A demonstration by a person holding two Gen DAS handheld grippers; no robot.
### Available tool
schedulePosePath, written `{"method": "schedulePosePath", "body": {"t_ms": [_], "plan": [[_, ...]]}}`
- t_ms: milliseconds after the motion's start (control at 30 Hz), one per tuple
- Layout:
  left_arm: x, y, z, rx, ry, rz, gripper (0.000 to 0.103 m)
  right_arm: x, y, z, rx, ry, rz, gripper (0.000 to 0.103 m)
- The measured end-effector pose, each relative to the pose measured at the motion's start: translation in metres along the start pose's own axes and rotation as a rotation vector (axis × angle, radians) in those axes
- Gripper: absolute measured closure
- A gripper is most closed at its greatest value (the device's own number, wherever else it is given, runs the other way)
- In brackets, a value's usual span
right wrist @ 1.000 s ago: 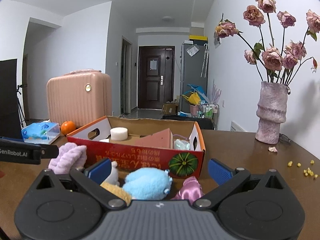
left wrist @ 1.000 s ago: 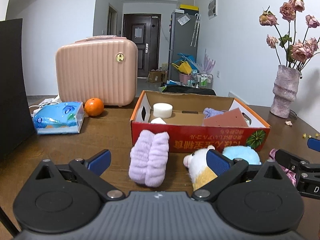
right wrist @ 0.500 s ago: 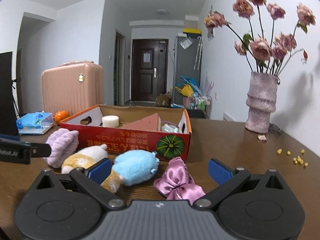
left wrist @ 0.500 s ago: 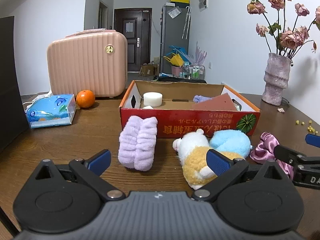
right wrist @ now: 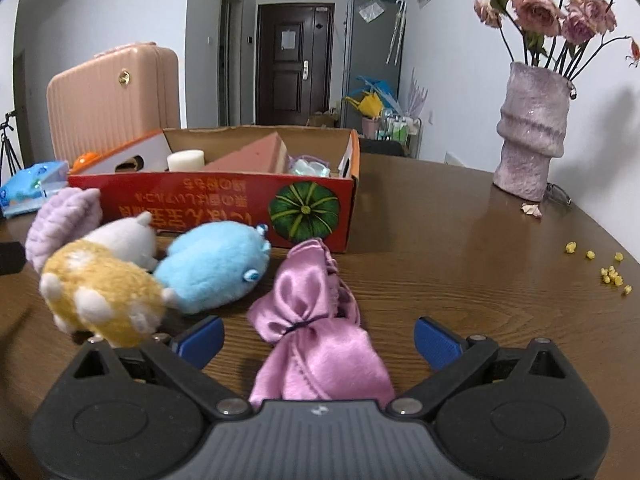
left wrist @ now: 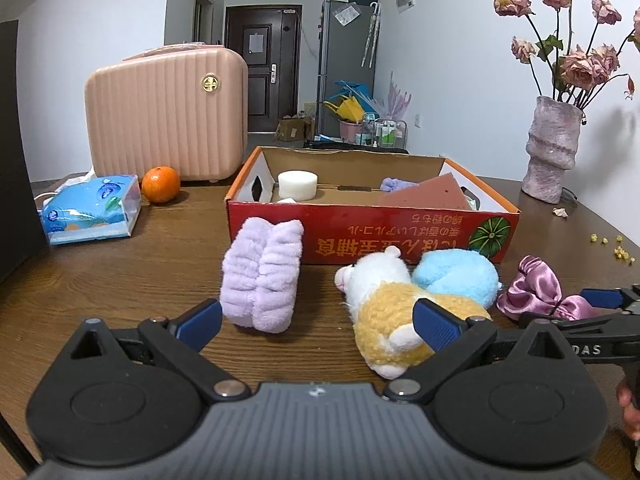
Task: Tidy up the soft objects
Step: 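Grasp the pink satin drawstring sachet with the right tool and lift it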
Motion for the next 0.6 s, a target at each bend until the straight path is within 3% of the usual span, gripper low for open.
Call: {"method": "schedulePosePath", "body": {"t_ms": [300, 467, 600], "plan": [[0.003, 0.004, 0.011, 0.007, 0.006, -0.013, 0.000, 0.001, 0.024, 0.007, -0.064, 0.006, -0.065, 0.031], [0.004, 0.004, 0.014, 0.015, 0.008, -0.014, 0.000, 0.001, 0.022, 0.007, -0.080, 0.011, -0.057, 0.059], [0.004, 0.004, 0.014, 0.017, 0.008, -0.011, 0.000, 0.000, 0.017, 0.009, -0.085, 0.025, -0.037, 0.064]]}}
Point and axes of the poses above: each gripper's, at about its wrist camera, not at the fingertips, and y roughly the way its jaws point, z to its right, x to its underside, the point moved 5 cm from there along y, roughly the way its jaws point, and after that the axes turned 6 degrees about -y, right-handed, at the moved point
